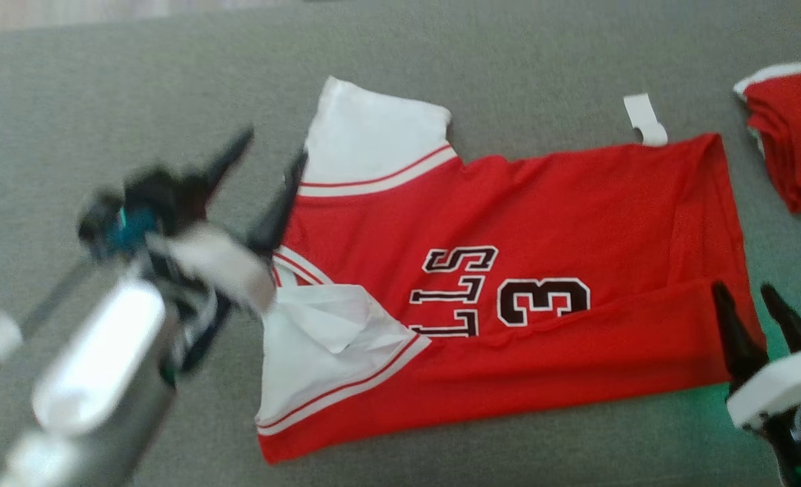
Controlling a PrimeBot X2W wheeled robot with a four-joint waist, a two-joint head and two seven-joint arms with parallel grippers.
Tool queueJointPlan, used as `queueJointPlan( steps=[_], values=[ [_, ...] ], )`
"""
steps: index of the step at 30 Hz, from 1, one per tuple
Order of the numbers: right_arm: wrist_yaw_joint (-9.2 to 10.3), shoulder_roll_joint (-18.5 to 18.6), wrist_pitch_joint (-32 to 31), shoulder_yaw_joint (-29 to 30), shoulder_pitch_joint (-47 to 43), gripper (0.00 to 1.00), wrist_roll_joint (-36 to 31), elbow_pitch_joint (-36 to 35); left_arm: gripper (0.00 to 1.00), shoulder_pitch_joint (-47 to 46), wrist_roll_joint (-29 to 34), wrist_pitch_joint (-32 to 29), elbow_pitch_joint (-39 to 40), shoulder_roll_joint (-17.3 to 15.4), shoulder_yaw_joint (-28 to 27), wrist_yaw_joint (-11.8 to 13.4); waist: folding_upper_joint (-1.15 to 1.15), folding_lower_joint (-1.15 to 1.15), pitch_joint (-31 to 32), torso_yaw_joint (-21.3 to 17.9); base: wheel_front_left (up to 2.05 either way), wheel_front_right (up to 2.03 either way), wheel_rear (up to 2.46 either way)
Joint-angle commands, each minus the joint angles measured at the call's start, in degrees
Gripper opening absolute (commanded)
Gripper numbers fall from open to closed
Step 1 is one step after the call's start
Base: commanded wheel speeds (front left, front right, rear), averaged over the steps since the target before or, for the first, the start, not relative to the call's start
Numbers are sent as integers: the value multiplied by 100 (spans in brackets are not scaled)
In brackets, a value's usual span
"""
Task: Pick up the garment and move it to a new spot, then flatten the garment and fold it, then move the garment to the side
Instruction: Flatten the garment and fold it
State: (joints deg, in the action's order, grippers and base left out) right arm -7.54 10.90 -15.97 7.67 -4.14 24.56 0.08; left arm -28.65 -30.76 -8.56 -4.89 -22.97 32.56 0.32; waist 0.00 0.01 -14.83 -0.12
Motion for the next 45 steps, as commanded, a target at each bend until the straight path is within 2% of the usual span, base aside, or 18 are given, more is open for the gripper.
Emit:
queueJointPlan(
  steps=[1,4,7,12,17,21,30,33,34,35,37,39,40,42,44,45],
  values=[
    [5,195,92,-152,228,100,20,-204,100,-485,-38,-91,-14,-175,-288,-152,0,-1,-273,-190,0,0,0],
    [5,297,187,-365,465,100,69,-155,100,-1343,-227,-507,-617,-177,-254,-514,0,-1,-506,-378,0,0,0],
    [5,390,301,-560,664,100,108,-81,100,-2081,-419,-1006,-1206,-230,-144,-685,0,-1,-710,-595,0,0,0],
    [5,439,454,-724,884,100,186,70,100,-2927,-750,-1768,-2014,-349,80,-765,0,-1,-982,-933,0,0,0],
    [5,442,597,-758,960,100,235,226,100,-3280,-891,-2123,-2645,-509,330,-778,0,-1,-1129,-1174,0,0,0],
    [5,448,692,-707,958,100,235,318,100,-3341,-1071,-2265,-2928,-627,479,-779,0,-1,-1184,-1279,0,0,0],
    [5,451,752,-699,974,100,238,393,100,-3357,-1219,-2145,-3146,-783,755,-780,0,-1,-1229,-1345,0,0,0],
    [5,479,756,-702,984,100,239,402,85,-3392,-1279,-2046,-3163,-800,862,-780,0,-1,-1235,-1338,0,0,0],
    [5,492,755,-700,989,100,239,404,96,-3406,-1299,-2022,-3172,-804,900,-780,0,-1,-1239,-1335,0,0,0],
    [5,503,753,-697,993,100,240,404,95,-3419,-1322,-2004,-3177,-805,941,-780,0,-1,-1246,-1332,0,0,0],
    [5,521,751,-686,1005,100,240,402,92,-3449,-1382,-1960,-3190,-798,1006,-781,0,-1,-1263,-1324,0,0,0],
    [5,531,754,-666,1009,100,237,401,81,-3492,-1427,-1904,-3199,-786,1076,-781,0,-1,-1283,-1305,0,0,0],
    [5,534,756,-656,1006,100,234,402,81,-3515,-1443,-1854,-3204,-778,1105,-781,0,-1,-1290,-1294,0,0,0],
    [5,535,756,-639,998,100,233,403,73,-3563,-1478,-1786,-3232,-760,1169,-781,0,-1,-1312,-1275,0,0,0],
    [5,542,757,-624,994,100,235,406,49,-3608,-1528,-1730,-3262,-736,1235,-781,0,-1,-1335,-1259,0,0,0],
    [5,547,756,-619,996,100,234,408,45,-3628,-1555,-1701,-3275,-728,1271,-781,0,-1,-1343,-1252,0,0,0]
  ],
)
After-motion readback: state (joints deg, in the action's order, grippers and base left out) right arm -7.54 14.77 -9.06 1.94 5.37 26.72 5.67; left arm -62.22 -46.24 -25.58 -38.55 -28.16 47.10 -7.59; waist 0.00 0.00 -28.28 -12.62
